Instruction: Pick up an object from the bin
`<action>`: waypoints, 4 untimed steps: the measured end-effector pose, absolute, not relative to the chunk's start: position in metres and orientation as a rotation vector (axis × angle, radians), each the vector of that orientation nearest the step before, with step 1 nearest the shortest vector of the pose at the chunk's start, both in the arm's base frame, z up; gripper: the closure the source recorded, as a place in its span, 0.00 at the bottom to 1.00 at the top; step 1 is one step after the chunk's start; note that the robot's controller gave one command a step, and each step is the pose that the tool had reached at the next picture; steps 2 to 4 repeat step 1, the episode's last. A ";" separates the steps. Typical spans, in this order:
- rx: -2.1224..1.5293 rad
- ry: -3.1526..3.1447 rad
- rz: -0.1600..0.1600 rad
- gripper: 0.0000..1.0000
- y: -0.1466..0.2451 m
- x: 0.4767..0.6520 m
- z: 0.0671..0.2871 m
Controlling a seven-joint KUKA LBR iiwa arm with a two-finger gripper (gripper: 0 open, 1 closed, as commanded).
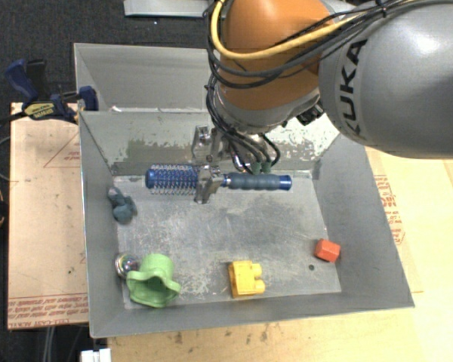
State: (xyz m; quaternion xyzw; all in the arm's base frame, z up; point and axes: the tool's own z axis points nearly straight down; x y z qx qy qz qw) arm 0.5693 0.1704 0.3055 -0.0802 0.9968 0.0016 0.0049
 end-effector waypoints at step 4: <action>-0.665 3.068 0.004 1.00 0.232 0.619 0.297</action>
Offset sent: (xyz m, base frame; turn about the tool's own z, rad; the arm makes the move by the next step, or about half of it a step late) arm 0.0491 0.0597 -0.0072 -0.2662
